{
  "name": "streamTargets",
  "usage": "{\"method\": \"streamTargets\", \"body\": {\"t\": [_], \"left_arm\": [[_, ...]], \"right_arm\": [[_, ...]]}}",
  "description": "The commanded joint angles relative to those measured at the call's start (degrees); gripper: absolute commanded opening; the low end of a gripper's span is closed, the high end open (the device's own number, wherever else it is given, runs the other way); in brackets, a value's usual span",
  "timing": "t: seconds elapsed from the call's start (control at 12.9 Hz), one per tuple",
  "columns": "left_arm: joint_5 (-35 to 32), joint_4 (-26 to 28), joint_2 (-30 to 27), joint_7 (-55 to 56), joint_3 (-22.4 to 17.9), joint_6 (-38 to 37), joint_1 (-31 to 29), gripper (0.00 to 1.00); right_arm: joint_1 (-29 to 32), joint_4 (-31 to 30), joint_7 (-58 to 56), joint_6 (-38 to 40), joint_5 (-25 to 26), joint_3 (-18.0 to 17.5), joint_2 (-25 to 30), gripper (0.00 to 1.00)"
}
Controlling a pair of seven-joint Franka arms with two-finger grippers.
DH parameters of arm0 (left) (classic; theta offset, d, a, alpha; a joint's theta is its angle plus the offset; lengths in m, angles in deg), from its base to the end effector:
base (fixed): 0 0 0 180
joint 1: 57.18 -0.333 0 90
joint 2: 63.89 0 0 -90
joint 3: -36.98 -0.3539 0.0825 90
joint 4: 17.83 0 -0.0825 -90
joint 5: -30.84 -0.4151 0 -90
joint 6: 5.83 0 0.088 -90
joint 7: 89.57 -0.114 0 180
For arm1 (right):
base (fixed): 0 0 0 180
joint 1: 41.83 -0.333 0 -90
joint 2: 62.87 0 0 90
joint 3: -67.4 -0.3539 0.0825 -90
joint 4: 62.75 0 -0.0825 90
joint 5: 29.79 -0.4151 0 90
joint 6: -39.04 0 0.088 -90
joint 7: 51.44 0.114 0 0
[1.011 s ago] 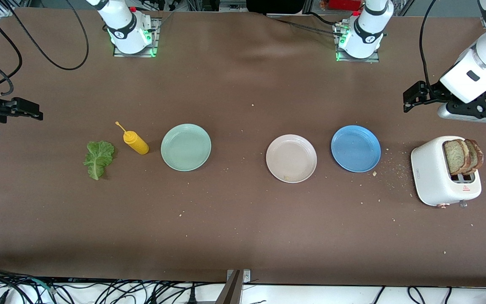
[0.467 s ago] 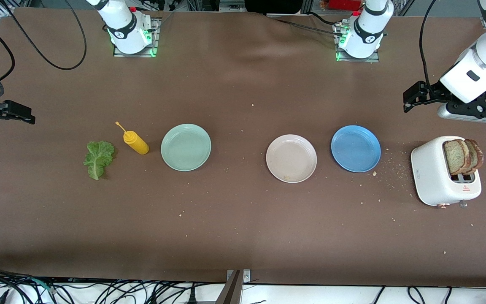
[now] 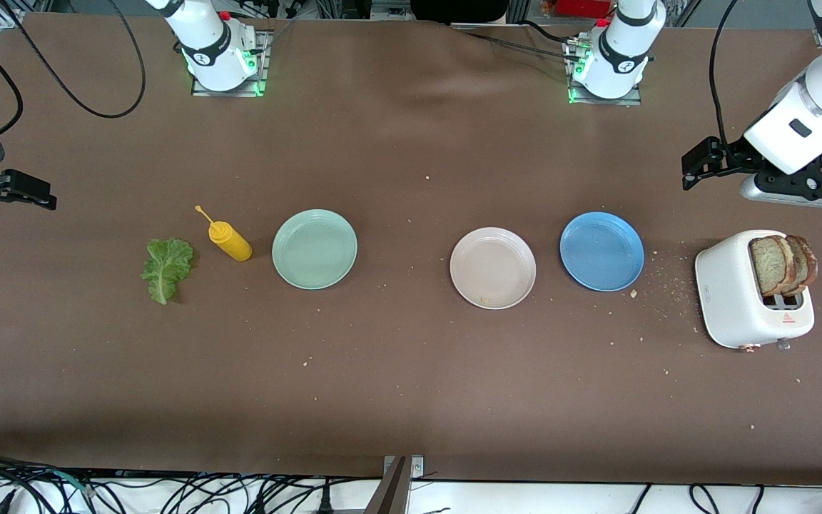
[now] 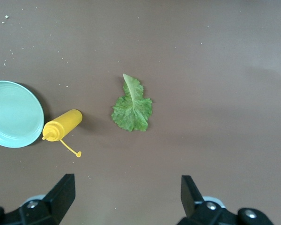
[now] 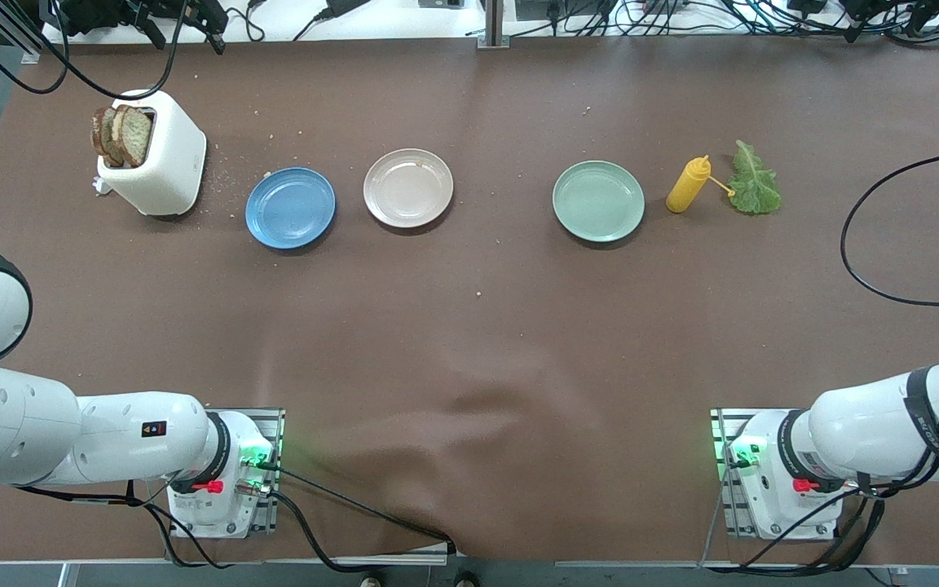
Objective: Make sandwich in beige plate with both arms
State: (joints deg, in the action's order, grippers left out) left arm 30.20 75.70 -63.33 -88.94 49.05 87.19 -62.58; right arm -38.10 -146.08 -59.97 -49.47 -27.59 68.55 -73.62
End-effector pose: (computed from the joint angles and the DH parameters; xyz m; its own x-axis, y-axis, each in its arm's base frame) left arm 0.5879 -0.0669 0.6233 0.9942 -0.1058 -0.0184 -0.1060 -0.9943 -0.0093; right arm 0.6409 -0.0580 0.5962 0.9928 0.0630 -0.1022 0.0661 -0.9974 0.0272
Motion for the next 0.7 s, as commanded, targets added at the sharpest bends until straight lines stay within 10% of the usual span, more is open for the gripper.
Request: {"method": "streamTargets", "body": {"t": [0.0, 0.62], "left_arm": [[1.7, 0.34, -1.08, -0.71, -0.2, -0.82, 0.04, 1.0], [1.7, 0.34, -1.0, -0.36, -0.29, -0.91, 0.04, 1.0]], "right_arm": [[-0.13, -0.43, 0.8, 0.0, 0.34, -0.62, 1.0, 1.0], [-0.31, -0.52, 0.09, 0.62, 0.61, -0.88, 0.82, 1.0]]}}
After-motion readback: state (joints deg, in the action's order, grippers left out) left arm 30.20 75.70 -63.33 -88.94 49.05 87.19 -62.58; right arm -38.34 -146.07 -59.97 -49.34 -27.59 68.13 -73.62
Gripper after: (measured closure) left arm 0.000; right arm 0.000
